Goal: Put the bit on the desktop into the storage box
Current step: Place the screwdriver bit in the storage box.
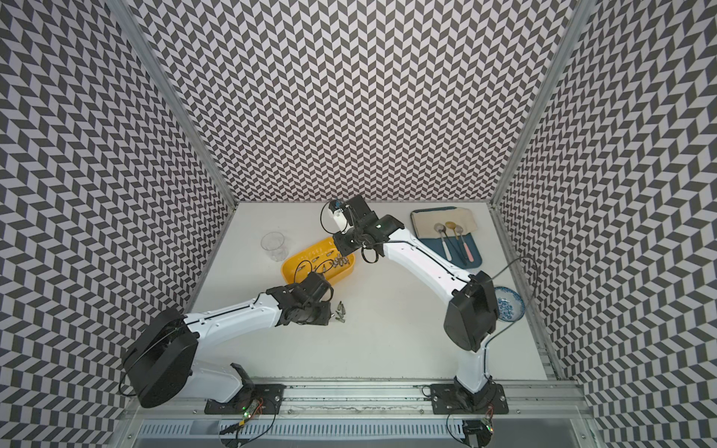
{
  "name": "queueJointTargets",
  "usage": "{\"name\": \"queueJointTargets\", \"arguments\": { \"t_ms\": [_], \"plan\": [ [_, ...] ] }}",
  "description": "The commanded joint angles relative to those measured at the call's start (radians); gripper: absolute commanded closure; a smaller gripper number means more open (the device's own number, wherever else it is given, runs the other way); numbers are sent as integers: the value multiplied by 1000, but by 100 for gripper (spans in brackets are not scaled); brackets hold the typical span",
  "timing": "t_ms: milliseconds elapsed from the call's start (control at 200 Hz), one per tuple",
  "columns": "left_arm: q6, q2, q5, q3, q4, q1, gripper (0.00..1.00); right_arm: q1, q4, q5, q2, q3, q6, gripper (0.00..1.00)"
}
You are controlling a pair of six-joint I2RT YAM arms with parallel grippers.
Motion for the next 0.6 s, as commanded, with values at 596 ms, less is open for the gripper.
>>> {"name": "queueJointTargets", "arguments": {
  "t_ms": [596],
  "plan": [
    [58, 103, -3, 65, 23, -38, 54, -62, 47, 15, -118, -164, 31, 63]
  ]
}}
